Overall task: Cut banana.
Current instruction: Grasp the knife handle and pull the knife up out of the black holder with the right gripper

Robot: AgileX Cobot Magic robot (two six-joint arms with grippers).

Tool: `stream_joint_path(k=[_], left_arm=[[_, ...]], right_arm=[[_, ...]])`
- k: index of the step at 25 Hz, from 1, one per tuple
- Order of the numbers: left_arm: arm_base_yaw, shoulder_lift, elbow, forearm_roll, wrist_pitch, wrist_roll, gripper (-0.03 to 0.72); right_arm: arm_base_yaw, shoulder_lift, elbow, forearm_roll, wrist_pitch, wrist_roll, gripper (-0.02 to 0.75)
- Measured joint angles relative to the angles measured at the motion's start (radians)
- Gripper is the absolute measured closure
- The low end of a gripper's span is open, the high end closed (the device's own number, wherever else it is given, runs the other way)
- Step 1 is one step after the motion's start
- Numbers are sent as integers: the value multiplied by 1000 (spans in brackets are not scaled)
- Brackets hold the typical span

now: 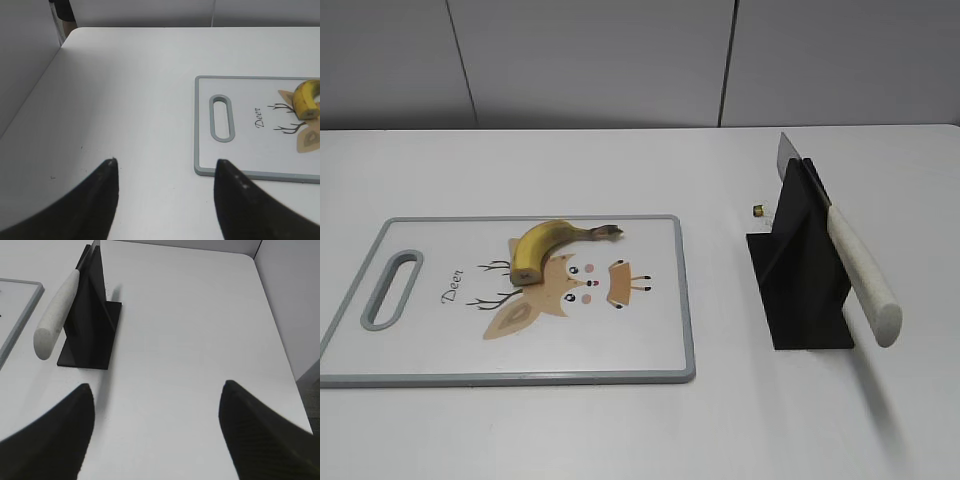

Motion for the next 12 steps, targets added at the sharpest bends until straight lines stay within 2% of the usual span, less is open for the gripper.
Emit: stream_joint_path(k=[12], left_arm=[[0,0,0,0,0,0,100]], right_arm=[[0,0,0,0,0,0,150]])
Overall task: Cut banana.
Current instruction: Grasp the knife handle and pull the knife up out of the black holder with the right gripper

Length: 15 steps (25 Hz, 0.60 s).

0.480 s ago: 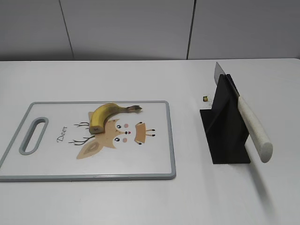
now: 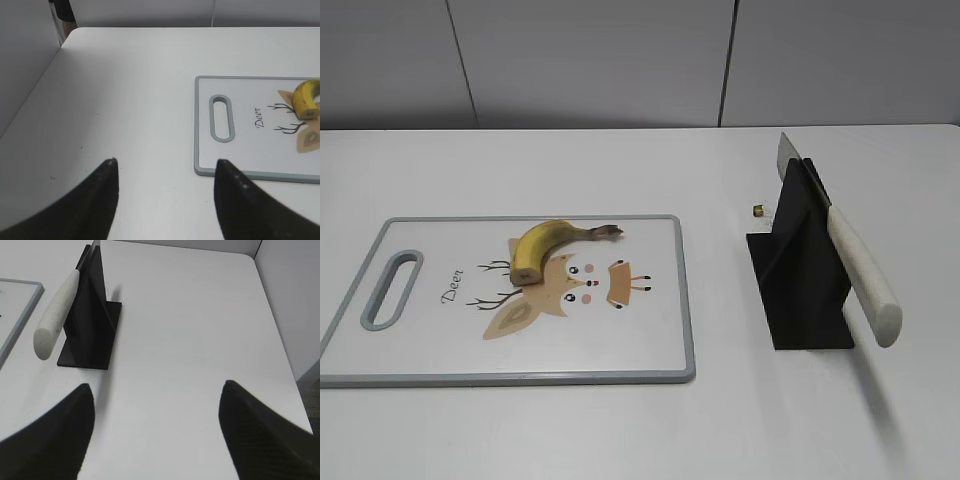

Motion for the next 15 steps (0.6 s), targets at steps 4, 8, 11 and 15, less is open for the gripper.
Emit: stream_joint_path(k=[4,8,11,15], left_arm=[[0,0,0,0,-1,0,100],[0,0,0,0,-1,0,103],[0,0,0,0,-1,0,103],[0,0,0,0,-1,0,104]], right_arm=[[0,0,0,0,0,0,150],[0,0,0,0,0,-1,150],[0,0,0,0,0,-1,150],[0,0,0,0,0,0,150]])
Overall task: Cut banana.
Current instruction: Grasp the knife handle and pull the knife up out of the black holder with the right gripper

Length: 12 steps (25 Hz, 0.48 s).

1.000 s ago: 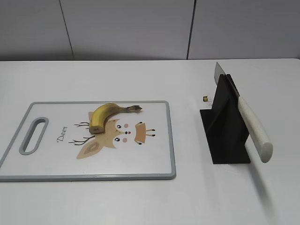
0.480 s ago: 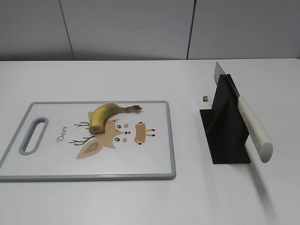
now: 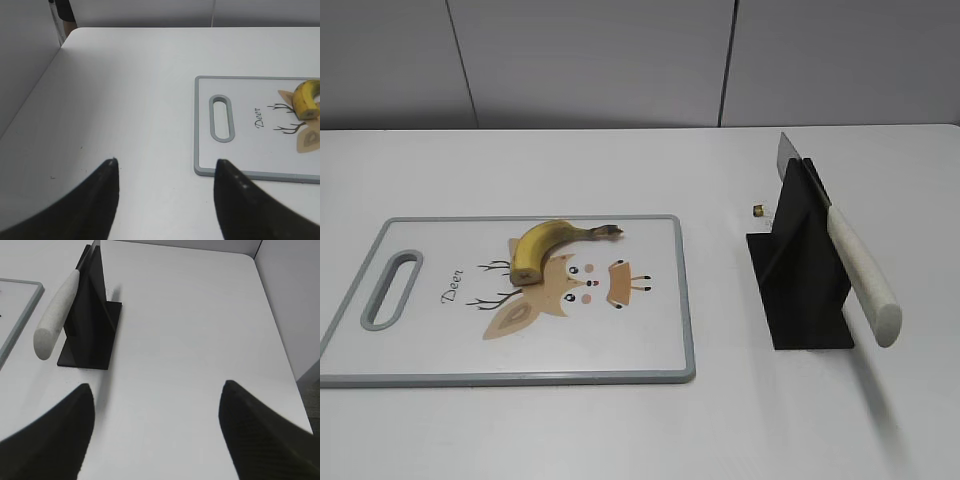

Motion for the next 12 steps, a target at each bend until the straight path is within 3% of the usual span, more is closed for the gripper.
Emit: stream_joint_path(k=[12], left_arm=[[0,0,0,0,0,0,105]], right_arm=[[0,5,-7,0,9,10,150]])
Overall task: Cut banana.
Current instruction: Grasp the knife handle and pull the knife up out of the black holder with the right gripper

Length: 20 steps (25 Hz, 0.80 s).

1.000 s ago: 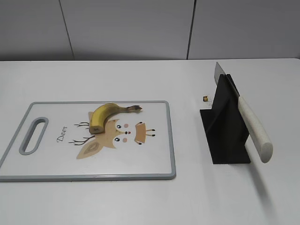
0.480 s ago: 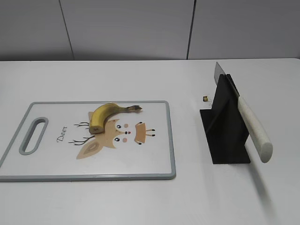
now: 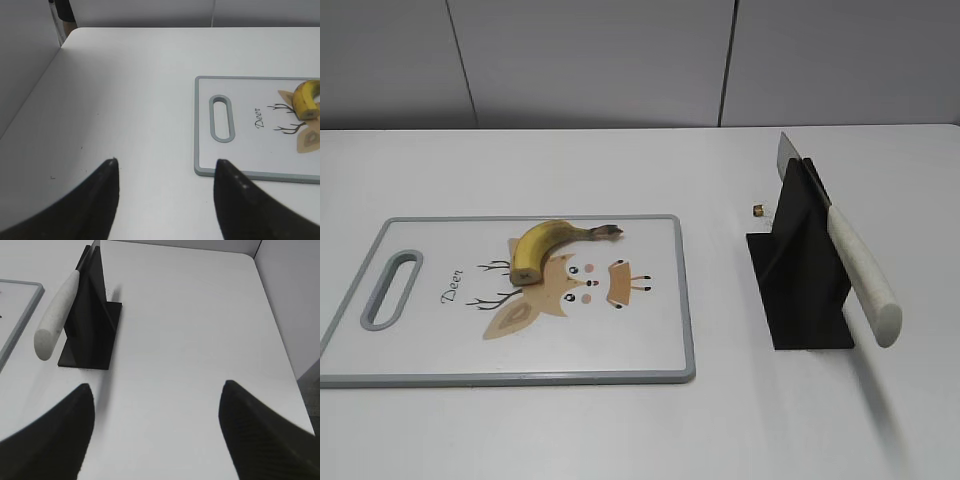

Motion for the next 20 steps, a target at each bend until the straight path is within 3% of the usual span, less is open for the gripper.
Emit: stream_joint_path(k=[20], left_arm=[[0,0,0,0,0,0,121]], right_arm=[[7,489,-287,-1,226,84,150]])
